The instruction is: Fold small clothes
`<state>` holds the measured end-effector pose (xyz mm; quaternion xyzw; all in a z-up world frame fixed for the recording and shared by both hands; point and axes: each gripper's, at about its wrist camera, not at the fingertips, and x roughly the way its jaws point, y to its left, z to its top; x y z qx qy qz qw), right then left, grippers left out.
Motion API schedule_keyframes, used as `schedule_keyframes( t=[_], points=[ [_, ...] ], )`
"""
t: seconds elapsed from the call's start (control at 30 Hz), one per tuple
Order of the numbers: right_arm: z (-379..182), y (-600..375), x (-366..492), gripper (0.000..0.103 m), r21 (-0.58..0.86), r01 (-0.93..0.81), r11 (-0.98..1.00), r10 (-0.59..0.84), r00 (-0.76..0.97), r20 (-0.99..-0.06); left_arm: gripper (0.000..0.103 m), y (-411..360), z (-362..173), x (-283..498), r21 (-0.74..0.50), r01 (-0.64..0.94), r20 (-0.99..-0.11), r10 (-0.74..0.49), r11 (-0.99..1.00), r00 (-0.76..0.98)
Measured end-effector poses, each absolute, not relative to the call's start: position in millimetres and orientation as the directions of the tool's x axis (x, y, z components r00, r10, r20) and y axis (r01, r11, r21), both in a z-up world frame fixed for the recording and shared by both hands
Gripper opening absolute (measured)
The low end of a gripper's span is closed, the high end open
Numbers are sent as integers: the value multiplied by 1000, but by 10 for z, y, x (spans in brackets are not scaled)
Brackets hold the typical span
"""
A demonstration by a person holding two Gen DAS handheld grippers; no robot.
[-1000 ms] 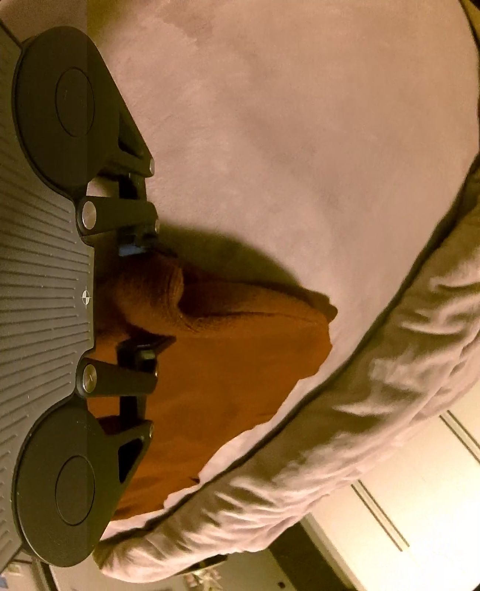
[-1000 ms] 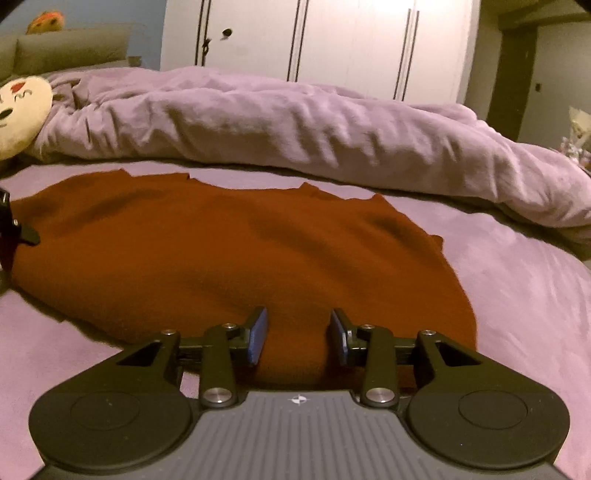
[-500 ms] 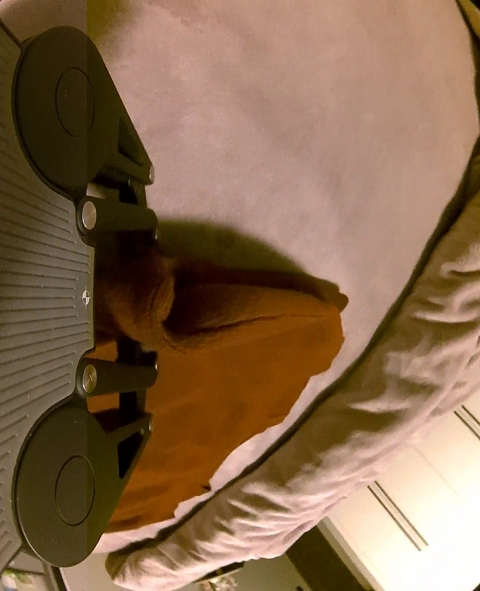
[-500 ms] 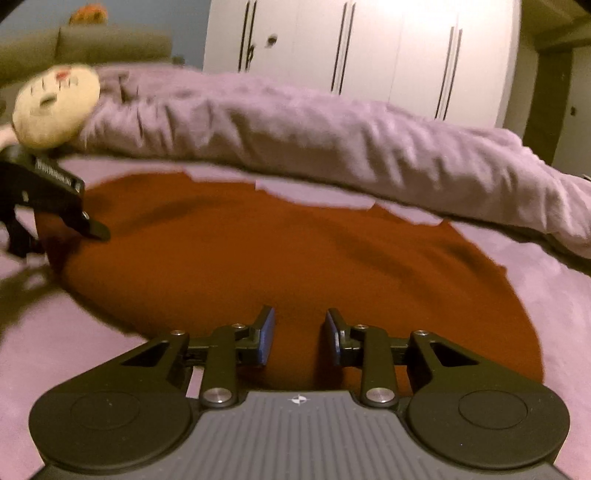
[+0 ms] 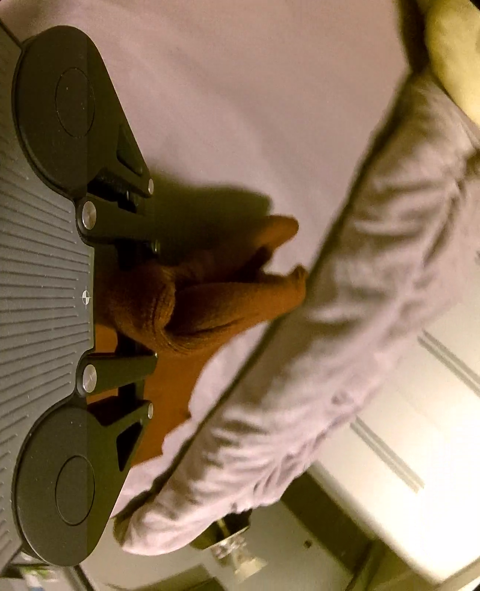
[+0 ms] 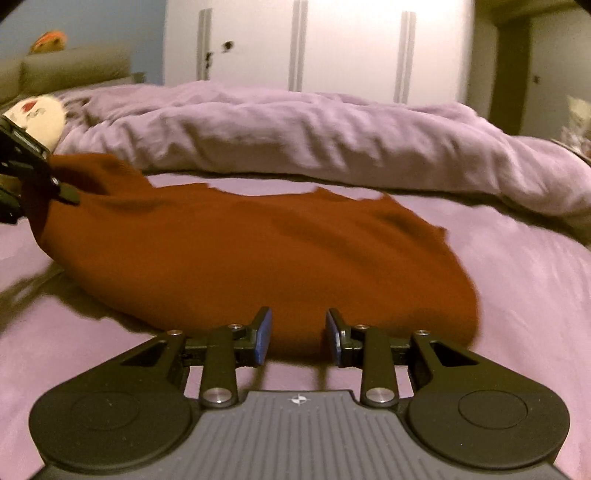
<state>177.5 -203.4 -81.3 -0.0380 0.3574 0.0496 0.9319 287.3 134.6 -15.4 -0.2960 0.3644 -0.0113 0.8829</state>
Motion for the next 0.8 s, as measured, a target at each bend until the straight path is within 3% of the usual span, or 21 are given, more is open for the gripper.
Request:
schedule_keyframes(
  t=[0.3,0.5,0.6,0.7,0.8],
  points=[
    [-736,-2471,1660,32,17,16,1000,-1,754,-657,23,195,265,2987,-386,49,-601,-291,921,744],
    [-744,-2551,1605,32,15,38,999,-19,750,-661,25,-534,-164,3076,-291,134,-678,-303,947,669],
    [-766,-2574,1603,32,7,36,999,-22,743,-669,34,-678,-435,3076,-239,161,-730,-287,957,621],
    [-782,-2610,1604,32,7,41,999,-25,733,-679,57,-659,-390,2937,-209,251,-700,-324,945,636],
    [-782,-2631,1615,34,14,46,999,-24,732,-681,64,-509,-229,2718,-233,286,-651,-367,929,664]
  ],
)
